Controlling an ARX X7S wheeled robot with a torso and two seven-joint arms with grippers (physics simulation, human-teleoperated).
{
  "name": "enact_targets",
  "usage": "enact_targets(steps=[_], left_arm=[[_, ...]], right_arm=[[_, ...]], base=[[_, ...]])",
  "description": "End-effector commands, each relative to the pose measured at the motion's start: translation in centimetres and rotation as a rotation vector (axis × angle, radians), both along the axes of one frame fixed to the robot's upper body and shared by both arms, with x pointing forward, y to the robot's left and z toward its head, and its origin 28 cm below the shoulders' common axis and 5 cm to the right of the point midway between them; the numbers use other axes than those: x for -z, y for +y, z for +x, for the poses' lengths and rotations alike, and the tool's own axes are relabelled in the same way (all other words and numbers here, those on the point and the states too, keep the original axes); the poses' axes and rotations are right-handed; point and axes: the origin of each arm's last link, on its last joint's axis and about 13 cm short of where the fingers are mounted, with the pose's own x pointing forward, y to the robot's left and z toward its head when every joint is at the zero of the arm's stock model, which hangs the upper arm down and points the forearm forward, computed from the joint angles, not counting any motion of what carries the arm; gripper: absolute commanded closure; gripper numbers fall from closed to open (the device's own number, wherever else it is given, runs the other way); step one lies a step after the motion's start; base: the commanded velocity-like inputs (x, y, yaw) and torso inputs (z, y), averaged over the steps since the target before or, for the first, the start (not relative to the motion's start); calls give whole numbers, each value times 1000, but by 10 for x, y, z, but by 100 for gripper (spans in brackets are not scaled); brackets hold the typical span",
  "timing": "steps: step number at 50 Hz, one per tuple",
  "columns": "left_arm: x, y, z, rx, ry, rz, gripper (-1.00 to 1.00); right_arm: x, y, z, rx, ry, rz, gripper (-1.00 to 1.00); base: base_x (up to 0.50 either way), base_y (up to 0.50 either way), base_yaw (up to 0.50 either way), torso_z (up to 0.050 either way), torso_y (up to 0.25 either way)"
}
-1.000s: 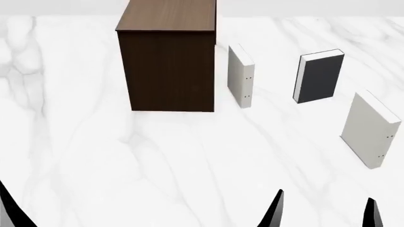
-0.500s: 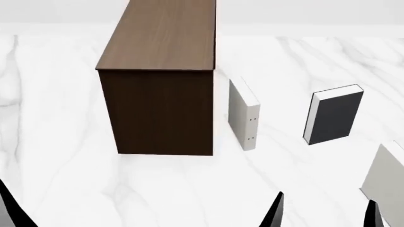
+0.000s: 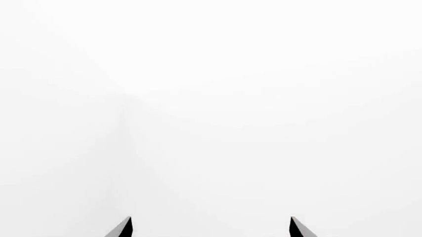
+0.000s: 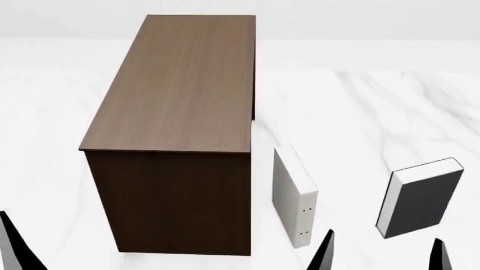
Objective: Pick up the book in the middle and place it on the cabinet shelf.
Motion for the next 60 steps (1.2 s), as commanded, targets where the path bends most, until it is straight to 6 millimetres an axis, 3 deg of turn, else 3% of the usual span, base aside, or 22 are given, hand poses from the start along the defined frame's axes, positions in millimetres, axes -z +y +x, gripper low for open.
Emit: enact_targets(steps=[1,26,43,52,60], left_arm=[[0,0,0,-4,-5,15,-100],[0,0,-1,1,2,18,-100],[2,0,0,7,17,17,-100],[3,0,1,15,31,18,-100],[4,-1,1,24,43,22,-100]], right_arm=[[-1,0,-1,4,-11,-19,-100],[1,1,1,-10,17,-21,-100],[-7,1,29,22,234,4,-100],[-20,-1,59,136,365,-39,-100],[-29,-6,82,223,483,41,-100]], base=[[500,0,0,0,0],[426,0,0,0,1],[0,0,0,0,0],[0,0,0,0,0],[0,0,0,0,0]])
